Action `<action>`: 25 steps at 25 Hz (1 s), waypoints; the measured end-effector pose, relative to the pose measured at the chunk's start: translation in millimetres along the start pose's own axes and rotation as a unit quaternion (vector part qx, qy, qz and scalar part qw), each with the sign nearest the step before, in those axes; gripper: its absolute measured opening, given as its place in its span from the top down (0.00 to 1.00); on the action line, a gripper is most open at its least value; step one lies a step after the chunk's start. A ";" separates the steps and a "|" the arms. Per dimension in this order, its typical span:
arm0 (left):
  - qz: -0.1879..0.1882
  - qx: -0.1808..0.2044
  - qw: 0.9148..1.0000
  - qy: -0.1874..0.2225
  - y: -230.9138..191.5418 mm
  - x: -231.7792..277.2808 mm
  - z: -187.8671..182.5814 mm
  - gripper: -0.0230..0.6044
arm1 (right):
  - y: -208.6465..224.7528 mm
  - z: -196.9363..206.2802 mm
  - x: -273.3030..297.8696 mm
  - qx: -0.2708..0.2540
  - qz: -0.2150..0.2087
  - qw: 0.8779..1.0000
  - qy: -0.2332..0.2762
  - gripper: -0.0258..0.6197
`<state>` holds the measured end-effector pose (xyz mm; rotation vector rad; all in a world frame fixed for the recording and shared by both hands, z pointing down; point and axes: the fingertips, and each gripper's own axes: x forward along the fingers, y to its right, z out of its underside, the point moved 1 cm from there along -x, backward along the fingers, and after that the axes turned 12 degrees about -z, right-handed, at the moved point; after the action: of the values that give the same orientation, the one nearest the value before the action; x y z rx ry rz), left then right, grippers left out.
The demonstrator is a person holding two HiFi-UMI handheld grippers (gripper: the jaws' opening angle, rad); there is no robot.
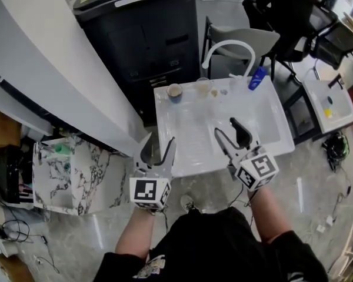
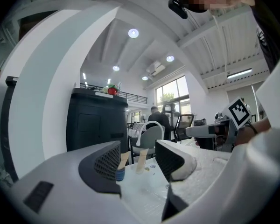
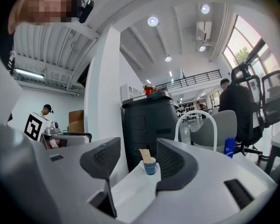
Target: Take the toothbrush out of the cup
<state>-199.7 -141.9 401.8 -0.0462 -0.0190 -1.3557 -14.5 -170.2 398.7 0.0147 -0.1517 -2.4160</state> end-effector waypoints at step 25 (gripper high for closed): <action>-0.018 0.016 1.000 -0.009 3.8 93.4 18.4 0.62 | 79.0 10.7 47.1 0.005 -0.043 0.999 -0.025 0.59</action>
<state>-175.8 -231.4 423.9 -0.0313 -0.0569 -1.3901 1.6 -258.9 419.8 -0.0363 -0.1900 -2.5019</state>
